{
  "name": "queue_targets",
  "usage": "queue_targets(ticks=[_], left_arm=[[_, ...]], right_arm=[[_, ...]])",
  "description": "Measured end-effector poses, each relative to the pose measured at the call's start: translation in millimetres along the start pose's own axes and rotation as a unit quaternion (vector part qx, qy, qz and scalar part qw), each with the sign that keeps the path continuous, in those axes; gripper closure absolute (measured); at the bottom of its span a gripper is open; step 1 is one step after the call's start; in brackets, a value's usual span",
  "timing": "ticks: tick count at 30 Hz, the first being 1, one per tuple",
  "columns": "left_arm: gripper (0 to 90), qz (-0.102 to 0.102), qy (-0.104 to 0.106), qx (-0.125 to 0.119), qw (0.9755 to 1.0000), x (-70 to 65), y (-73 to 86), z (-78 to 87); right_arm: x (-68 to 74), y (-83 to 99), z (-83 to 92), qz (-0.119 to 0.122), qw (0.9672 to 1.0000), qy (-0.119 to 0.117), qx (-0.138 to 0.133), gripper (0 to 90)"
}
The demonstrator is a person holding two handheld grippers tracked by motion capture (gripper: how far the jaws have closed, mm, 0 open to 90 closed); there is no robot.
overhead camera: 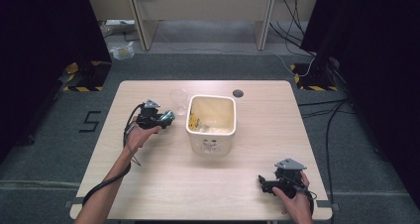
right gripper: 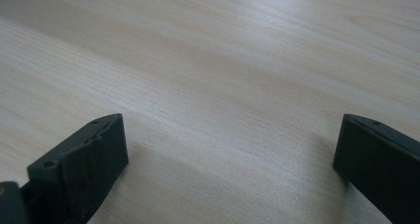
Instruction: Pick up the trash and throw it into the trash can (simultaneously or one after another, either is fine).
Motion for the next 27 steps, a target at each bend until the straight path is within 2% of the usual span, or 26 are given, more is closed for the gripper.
queue_targets(ticks=[4,8,15,18,27], left_arm=[[48.3,0.007,0.013,-0.010,0.9998,-2.5,-3.9,13.0],[47.9,0.005,0.031,-0.019,0.9993,-7.3,-10.2,26.4],[47.6,-0.004,0.042,-0.032,0.9986,-11.9,-21.9,43.3],[47.6,-0.002,0.048,-0.043,0.9979,-14.4,-27.4,51.1],[47.0,-0.021,0.054,-0.055,0.9968,-21.1,-42.9,70.9]], right_arm=[[0.0,0.0,-0.2,0.000,1.0000,0.000,-0.001,0.4],[0.0,0.0,-0.2,0.000,1.0000,0.000,-0.001,0.4],[0.0,0.0,-0.2,0.000,1.0000,0.000,-0.001,0.4],[0.0,0.0,-0.2,0.000,1.0000,0.000,-0.001,0.4],[0.2,0.1,-0.2,-0.001,1.0000,-0.001,-0.001,0.4]])
Point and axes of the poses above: each handheld gripper's, and its own axes: z roughly backward along the jaws, y roughly out of its underside, x roughly to its left, the point moved 5 cm from there along -z, roughly forward along the jaws, and after that the axes turned 13 degrees about -z, right-handed, at the moved point
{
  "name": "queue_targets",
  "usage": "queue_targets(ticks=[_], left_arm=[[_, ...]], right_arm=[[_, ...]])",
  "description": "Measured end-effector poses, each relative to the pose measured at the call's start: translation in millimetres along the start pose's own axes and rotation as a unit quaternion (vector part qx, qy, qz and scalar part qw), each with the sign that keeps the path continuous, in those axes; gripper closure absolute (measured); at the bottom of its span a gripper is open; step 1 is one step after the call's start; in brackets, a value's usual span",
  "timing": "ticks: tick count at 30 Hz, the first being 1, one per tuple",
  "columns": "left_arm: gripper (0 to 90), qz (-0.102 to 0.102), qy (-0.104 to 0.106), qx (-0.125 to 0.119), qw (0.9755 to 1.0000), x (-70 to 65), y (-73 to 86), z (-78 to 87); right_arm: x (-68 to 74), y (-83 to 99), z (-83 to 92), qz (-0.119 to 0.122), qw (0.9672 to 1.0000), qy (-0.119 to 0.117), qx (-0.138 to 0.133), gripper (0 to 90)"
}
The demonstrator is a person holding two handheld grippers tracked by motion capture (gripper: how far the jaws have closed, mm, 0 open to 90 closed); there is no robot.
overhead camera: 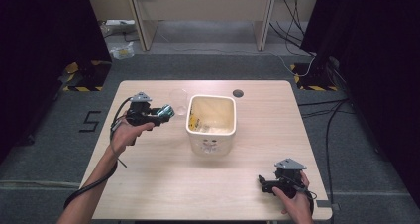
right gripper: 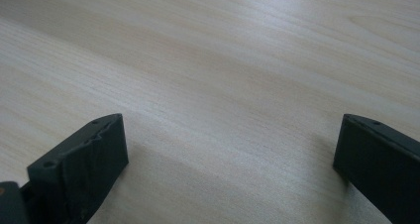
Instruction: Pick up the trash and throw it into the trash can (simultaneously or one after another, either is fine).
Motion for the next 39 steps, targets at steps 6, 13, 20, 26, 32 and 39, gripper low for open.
queue_targets(ticks=[6,13,20,26,32,39], left_arm=[[47.0,-0.006,0.003,-0.004,1.0000,-2.2,-7.8,7.6],[46.9,-0.013,0.006,-0.012,0.9998,-5.4,-19.1,14.8],[46.9,-0.025,0.019,-0.024,0.9992,-16.5,-34.4,18.8],[46.7,-0.043,0.030,-0.025,0.9983,-28.9,-49.0,18.4],[46.6,-0.059,0.038,-0.029,0.9971,-40.5,-63.8,15.4],[46.2,-0.077,0.058,-0.023,0.9950,-58.4,-74.6,2.2]], right_arm=[[-0.2,-0.1,0.0,0.001,1.0000,0.000,0.000,0.4],[-0.2,-0.1,0.0,0.001,1.0000,0.000,0.000,0.4],[-0.2,-0.1,0.2,0.001,1.0000,0.000,0.001,0.4],[-0.2,-0.1,0.1,0.001,1.0000,0.001,0.000,0.4],[-0.2,-0.1,0.0,0.001,1.0000,0.000,0.000,0.4],[-0.2,-0.1,0.0,0.001,1.0000,0.001,0.000,0.4]])
Point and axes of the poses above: each handheld gripper's, and its own axes: z roughly backward along the jaws, y roughly out of its underside, x roughly to its left, the point moved 5 cm from there along -z, roughly forward along the jaws, and after that the axes turned 13 degrees about -z, right-handed, at the moved point
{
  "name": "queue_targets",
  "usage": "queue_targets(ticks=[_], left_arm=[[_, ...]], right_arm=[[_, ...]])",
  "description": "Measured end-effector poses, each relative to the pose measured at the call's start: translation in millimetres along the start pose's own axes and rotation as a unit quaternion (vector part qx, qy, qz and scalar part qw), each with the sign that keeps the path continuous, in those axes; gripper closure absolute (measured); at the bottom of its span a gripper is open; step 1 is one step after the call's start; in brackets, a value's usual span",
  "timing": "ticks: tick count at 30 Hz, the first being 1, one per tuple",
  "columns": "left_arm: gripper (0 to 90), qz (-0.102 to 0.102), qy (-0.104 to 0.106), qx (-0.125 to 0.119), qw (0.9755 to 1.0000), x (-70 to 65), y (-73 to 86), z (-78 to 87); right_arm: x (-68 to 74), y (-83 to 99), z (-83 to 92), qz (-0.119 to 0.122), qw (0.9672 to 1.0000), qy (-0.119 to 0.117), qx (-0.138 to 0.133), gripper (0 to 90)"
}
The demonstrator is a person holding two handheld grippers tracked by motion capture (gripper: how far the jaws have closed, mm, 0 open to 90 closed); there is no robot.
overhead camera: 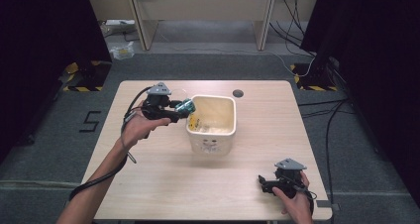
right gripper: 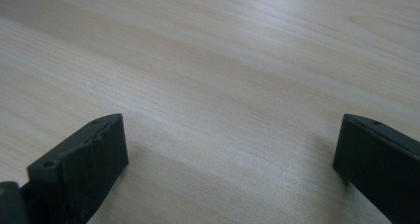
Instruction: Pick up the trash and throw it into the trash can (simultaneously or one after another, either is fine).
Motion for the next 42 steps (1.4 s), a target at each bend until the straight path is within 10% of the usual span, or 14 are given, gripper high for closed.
queue_targets(ticks=[23,42], left_arm=[[43.6,-0.014,0.036,0.021,0.9991,-24.4,-22.1,-48.5],[22.3,0.030,0.034,0.021,0.9987,-21.3,-25.3,-62.0]], right_arm=[[0.1,0.0,0.0,0.000,1.0000,-0.001,0.000,0.4],[0.0,0.0,0.0,0.000,1.0000,0.000,0.000,0.4]])
Point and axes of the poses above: each handheld gripper's, and its own axes: z roughly backward along the jaws, y roughly out of its underside, x roughly to its left, the point moved 5 cm from there along -z, roughly forward along the jaws, and after that the axes turned 13 degrees about -z, right-handed, at the moved point
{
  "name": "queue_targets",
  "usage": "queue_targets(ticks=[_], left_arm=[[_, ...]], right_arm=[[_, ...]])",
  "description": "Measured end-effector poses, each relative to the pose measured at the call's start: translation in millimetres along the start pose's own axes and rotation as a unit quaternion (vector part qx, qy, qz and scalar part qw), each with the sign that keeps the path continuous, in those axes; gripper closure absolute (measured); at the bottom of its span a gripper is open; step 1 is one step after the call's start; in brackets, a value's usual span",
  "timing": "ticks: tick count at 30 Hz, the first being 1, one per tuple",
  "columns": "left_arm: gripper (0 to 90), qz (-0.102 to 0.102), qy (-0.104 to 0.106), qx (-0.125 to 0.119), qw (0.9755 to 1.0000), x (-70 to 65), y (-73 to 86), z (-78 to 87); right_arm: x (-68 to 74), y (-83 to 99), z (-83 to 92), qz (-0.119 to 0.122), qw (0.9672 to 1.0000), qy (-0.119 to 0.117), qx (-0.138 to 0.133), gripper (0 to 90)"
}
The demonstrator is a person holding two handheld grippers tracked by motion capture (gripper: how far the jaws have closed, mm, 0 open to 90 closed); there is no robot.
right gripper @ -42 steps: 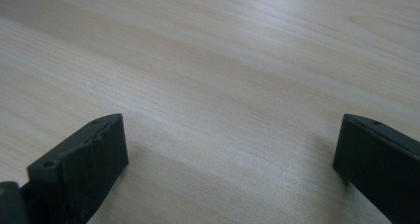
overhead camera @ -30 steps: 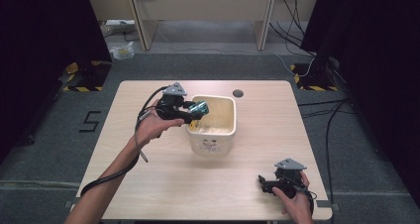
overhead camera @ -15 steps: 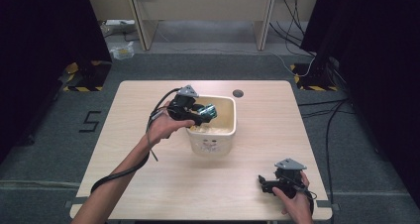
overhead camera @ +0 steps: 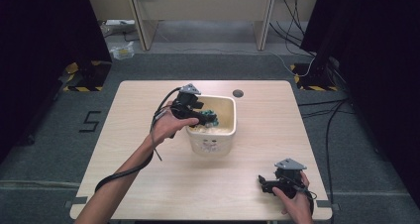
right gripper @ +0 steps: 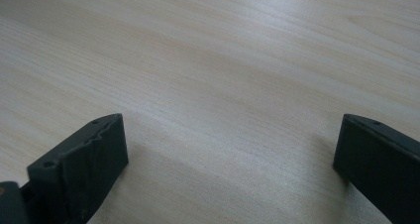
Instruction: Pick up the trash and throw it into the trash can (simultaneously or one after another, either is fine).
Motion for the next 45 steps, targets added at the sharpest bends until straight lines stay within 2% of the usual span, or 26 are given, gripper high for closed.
queue_targets(ticks=[3,10,16,19,24,27,32,35,40,45], left_arm=[[19.7,0.002,-0.001,-0.004,1.0000,0.8,-0.7,2.1],[19.9,0.008,-0.007,-0.011,0.9999,7.8,0.8,11.6],[20.8,0.018,-0.025,-0.015,0.9994,22.2,5.9,26.7],[20.8,0.026,-0.035,-0.026,0.9987,32.5,9.7,38.6],[20.8,0.037,-0.051,-0.028,0.9976,50.3,21.1,56.3],[21.1,0.047,-0.059,-0.028,0.9968,59.4,29.6,60.5],[22.0,0.061,-0.065,-0.026,0.9957,72.6,44.4,59.9],[23.2,0.061,-0.068,-0.027,0.9955,77.8,51.7,58.3],[25.3,0.044,-0.082,-0.009,0.9956,84.4,64.4,50.8],[27.8,0.041,-0.083,-0.008,0.9957,88.6,70.2,42.1]], right_arm=[[0.1,0.0,0.0,0.000,1.0000,0.000,0.000,0.4],[0.0,0.0,0.1,0.000,1.0000,0.000,0.001,0.4],[0.0,0.0,0.0,0.000,1.0000,0.000,0.000,0.4],[0.2,0.1,0.0,-0.001,1.0000,0.000,0.000,0.4],[0.0,0.0,0.0,0.000,1.0000,0.000,0.000,0.4],[0.0,0.0,0.0,0.000,1.0000,0.000,0.000,0.4],[0.0,0.0,0.0,0.000,1.0000,0.000,0.000,0.4],[0.0,0.0,0.1,0.000,1.0000,0.000,0.001,0.4],[0.0,0.0,0.0,0.000,1.0000,0.000,0.000,0.4],[0.0,0.0,0.0,0.000,1.0000,0.000,0.000,0.4]])
Point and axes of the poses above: each handheld gripper's, and its own axes: z roughly backward along the jaws, y roughly out of its underside, x roughly to its left, the point moved 5 cm from there along -z, roughly forward along the jaws, and after that the axes turned 13 degrees about -z, right-handed, at the moved point
